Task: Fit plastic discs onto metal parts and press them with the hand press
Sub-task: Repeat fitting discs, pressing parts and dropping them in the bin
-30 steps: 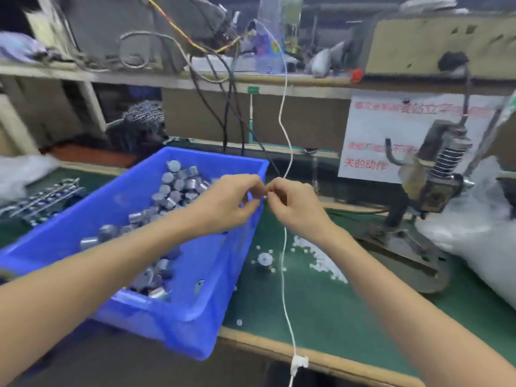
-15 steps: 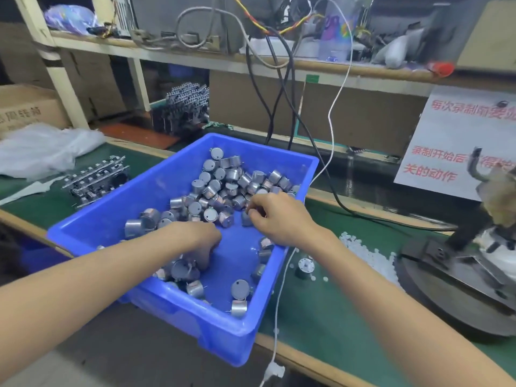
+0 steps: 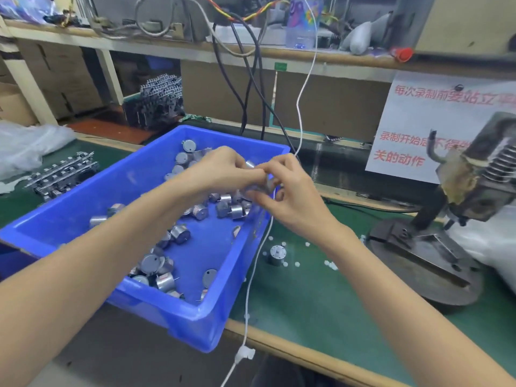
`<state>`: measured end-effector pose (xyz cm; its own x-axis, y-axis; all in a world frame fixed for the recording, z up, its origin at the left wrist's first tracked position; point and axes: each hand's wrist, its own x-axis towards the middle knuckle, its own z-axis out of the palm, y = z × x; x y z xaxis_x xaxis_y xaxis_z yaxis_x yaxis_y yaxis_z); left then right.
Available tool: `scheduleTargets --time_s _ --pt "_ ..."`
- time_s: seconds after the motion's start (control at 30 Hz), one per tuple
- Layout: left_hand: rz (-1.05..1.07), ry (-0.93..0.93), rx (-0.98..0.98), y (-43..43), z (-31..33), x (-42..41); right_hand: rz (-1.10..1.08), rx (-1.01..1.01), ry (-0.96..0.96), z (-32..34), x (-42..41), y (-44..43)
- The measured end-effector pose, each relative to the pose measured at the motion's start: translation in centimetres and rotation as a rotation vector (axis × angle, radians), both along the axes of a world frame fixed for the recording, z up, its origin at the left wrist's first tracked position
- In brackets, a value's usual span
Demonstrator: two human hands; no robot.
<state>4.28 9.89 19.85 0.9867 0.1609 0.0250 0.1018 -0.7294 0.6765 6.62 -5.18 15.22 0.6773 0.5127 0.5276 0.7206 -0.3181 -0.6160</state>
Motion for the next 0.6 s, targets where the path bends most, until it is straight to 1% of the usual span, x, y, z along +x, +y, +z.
scheduleTargets --time_s 0.07,0.1,0.13,0.17,0.2,0.23,0.27,0.33,0.37,0.4,0.47,0.53,0.6 --pt "-0.041 -0.032 0.005 -3.2 -0.2 0.9 -0.08 0.049 0.008 -0.5 0.5 -2.6" --pt "-0.095 -0.031 -0.001 -4.8 -0.5 1.4 -0.116 0.058 0.034 -1.0 0.8 -4.1" --pt "-0.178 0.013 -0.023 -6.3 -0.9 2.0 -0.155 0.057 0.073 -1.7 1.0 -5.6" --pt "-0.273 0.102 -0.03 -7.6 -1.4 2.6 -0.204 0.045 0.122 -2.5 1.2 -7.2" --pt "-0.355 0.216 0.014 -8.9 -2.2 3.1 -0.265 0.02 0.186 -3.6 1.3 -8.8" --pt "-0.418 0.32 0.136 -9.9 -3.4 3.7 -0.33 -0.014 0.264 -4.7 1.2 -10.3" --pt "-0.458 0.387 0.324 -10.6 -4.8 4.1 -0.385 -0.044 0.343 -6.0 0.9 -11.6" --pt "-0.496 0.441 0.7 -11.3 -7.2 4.1 -0.421 -0.025 0.467 -8.4 0.1 -13.6" --pt "-0.51 0.473 0.798 -11.5 -8.1 4.0 -0.404 0.024 0.516 -9.3 -0.4 -14.2" --pt "-0.515 0.507 0.824 -11.5 -8.9 4.0 -0.376 0.088 0.56 -10.1 -0.9 -14.6" --pt "-0.53 0.541 0.774 -11.3 -9.6 4.2 -0.316 0.23 0.644 -11.3 -1.7 -14.8" --pt "-0.559 0.508 0.735 -11.1 -10.4 4.6 -0.27 0.321 0.694 -12.1 -2.3 -14.6" --pt "-0.569 0.442 0.7 -10.9 -11.2 4.6 -0.24 0.341 0.718 -12.8 -2.6 -14.3"
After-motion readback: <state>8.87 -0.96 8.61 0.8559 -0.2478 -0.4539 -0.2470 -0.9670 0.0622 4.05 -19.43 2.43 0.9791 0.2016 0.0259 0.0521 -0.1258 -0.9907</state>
